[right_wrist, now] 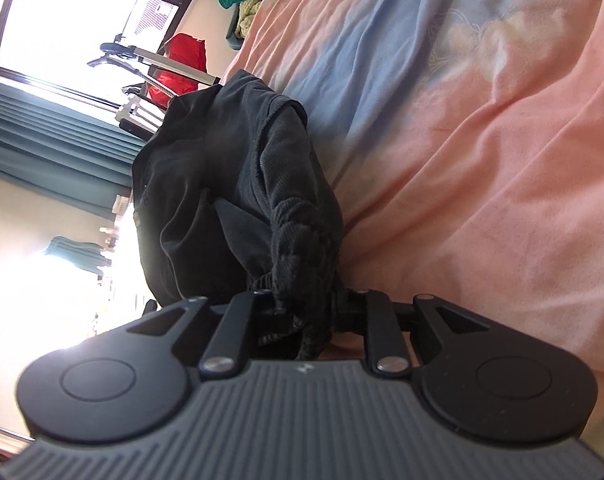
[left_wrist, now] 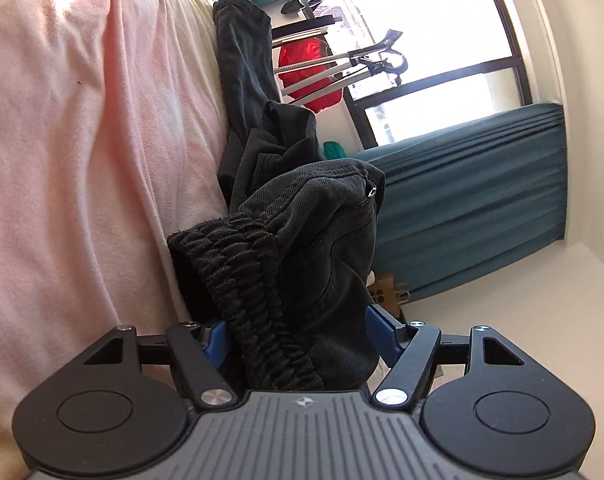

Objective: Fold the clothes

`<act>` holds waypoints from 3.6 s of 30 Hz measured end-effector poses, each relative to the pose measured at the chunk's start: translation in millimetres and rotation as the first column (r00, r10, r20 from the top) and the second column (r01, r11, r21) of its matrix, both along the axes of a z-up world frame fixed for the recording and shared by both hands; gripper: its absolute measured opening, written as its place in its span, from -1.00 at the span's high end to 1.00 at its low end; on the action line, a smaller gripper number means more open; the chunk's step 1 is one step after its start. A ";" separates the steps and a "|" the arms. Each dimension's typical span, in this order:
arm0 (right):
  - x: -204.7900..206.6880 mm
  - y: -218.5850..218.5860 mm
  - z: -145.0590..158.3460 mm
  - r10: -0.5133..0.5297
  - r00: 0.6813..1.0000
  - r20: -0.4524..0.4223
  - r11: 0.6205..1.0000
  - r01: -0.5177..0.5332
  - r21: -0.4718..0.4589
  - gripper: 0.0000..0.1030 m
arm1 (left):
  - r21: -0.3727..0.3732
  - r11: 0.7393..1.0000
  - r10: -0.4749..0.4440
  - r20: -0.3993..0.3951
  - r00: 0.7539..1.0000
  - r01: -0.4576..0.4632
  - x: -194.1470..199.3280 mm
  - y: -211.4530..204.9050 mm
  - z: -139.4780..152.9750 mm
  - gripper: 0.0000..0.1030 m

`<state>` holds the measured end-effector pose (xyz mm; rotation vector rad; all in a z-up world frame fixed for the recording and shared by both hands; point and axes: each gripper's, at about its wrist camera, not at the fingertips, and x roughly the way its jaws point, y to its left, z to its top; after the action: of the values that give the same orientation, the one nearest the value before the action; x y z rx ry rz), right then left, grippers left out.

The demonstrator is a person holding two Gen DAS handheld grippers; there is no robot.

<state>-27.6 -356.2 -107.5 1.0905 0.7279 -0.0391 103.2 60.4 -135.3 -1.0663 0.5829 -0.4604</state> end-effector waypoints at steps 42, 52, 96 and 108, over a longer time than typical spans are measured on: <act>20.4 310.7 2.7 0.737 0.656 0.165 0.676 -0.720 -0.156 0.49 | 0.689 0.625 0.453 0.061 0.890 -0.366 -40.4 219.6 182.5 0.65; -8.1 266.2 51.2 0.765 0.613 0.198 0.641 -0.693 -0.329 -0.63 | 0.746 0.571 0.395 0.115 0.911 -0.342 -111.8 169.8 170.9 -0.69; -78.7 44.1 94.9 0.263 0.886 0.382 0.814 0.009 -0.581 -0.63 | 0.901 0.428 -0.192 0.171 0.966 -0.074 -169.1 -143.3 93.7 -0.94; -37.8 -46.2 42.8 -0.040 0.955 0.295 0.942 0.134 -0.307 -0.67 | 0.978 0.207 -0.268 0.074 0.961 -0.017 22.7 -284.7 78.5 -0.85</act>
<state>-65.4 -402.4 -64.7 0.7895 0.3929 -0.0737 125.9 -224.3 -56.8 0.3314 0.5966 -0.2392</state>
